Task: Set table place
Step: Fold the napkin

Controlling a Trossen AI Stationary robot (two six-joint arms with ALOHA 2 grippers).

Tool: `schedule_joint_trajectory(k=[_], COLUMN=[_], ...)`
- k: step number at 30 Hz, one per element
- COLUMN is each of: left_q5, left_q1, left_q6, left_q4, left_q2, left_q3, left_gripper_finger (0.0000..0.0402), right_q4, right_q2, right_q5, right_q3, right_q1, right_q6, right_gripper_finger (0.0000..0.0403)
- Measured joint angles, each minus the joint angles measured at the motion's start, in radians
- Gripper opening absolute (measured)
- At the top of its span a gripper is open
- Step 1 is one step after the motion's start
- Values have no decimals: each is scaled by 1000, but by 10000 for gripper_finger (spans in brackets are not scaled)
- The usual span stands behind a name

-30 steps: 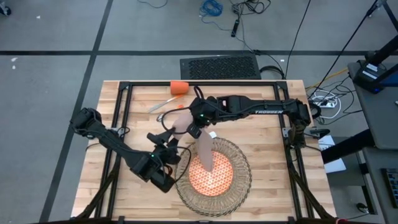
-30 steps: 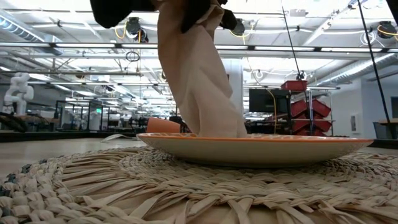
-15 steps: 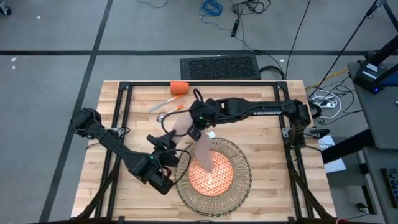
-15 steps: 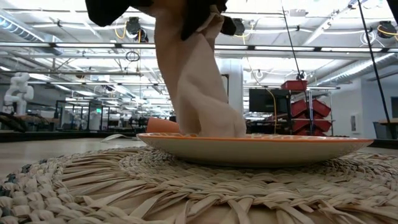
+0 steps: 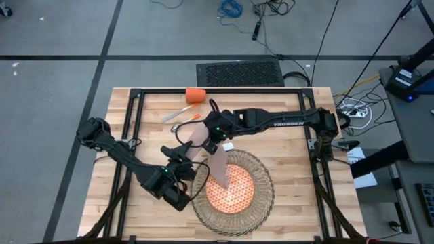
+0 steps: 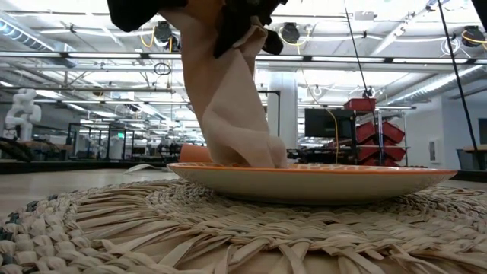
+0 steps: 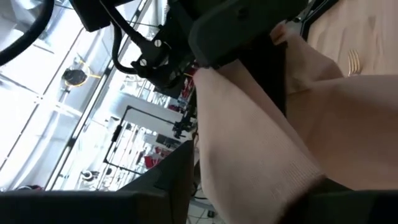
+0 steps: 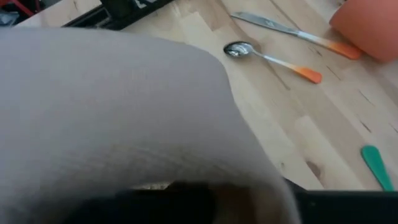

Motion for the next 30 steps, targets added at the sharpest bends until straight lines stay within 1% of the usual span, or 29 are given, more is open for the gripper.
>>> schedule_joint_trajectory(k=[3, 10, 18, 21, 24, 26, 28, 30], left_q5=[0, 1, 1, 1, 1, 1, 1, 1], left_q1=[-10, -25, -2, -3, -3, -3, -3, -3], left_q6=[9, 106, 112, 136, 222, 270, 299, 315], left_q4=[16, 105, 108, 140, 200, 228, 234, 234], left_q2=[0, 0, 0, 0, 0, 0, 0, 0], left_q3=[0, 0, 1, 1, 1, 1, 1, 1], left_gripper_finger=[128, 128, 127, 122, 97, 65, 24, 8], right_q4=[1, 10, 18, 18, 18, 18, 18, 18], right_q2=[0, 0, 0, 0, 0, 0, 0, 0], right_q5=[1, -2, -2, -2, -2, -2, -1, 0], right_q3=[0, 0, 0, 0, 0, 0, 0, 0], right_q1=[-6, -6, -4, -4, -3, -3, -1, 3], right_q6=[0, 4, 14, 15, 16, 16, 11, -2], right_gripper_finger=[0, 0, 0, 0, 0, 0, 0, 0])
